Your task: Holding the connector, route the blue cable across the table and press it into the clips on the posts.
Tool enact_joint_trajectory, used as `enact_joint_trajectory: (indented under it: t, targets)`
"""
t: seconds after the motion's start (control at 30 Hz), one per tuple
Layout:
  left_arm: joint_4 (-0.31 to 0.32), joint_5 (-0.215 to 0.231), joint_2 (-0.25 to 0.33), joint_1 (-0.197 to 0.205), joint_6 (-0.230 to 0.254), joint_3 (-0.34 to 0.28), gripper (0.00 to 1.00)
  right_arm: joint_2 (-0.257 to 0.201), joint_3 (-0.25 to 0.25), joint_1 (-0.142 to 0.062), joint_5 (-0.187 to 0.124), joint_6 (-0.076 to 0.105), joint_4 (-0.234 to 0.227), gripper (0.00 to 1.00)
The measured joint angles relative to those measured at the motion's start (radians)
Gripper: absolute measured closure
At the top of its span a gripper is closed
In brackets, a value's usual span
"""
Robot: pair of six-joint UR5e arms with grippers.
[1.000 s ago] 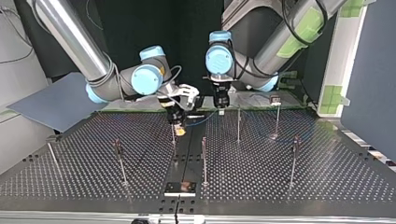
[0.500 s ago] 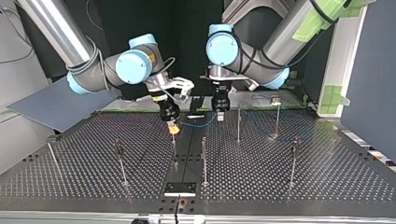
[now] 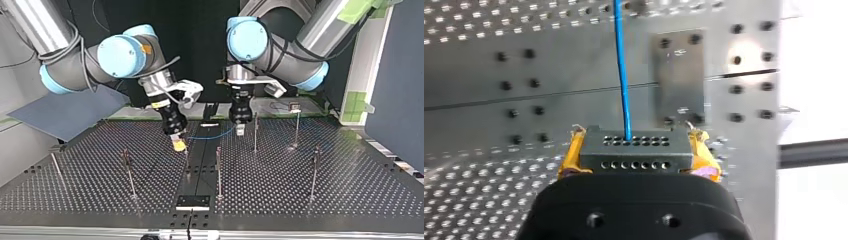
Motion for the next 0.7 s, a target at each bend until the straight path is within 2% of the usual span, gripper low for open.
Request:
enact_joint_trajectory:
  t: [0.13,0.27,0.4,0.7]
  targets:
    - [0.002,0.016,0.030,0.009,-0.002,0.008,1.00,-0.011,-0.002,-0.003,-0.015,0.002,0.000,1.00]
    - [0.010,0.044,0.033,0.021,-0.007,0.019,1.00,-0.012,-0.003,-0.008,-0.022,0.011,0.000,1.00]
    - [0.010,0.078,0.006,0.033,-0.009,0.045,1.00,-0.010,-0.003,-0.017,-0.031,0.020,-0.002,1.00]
    - [0.047,0.142,-0.061,0.056,-0.011,0.075,1.00,0.000,-0.007,-0.043,-0.055,0.029,-0.004,1.00]
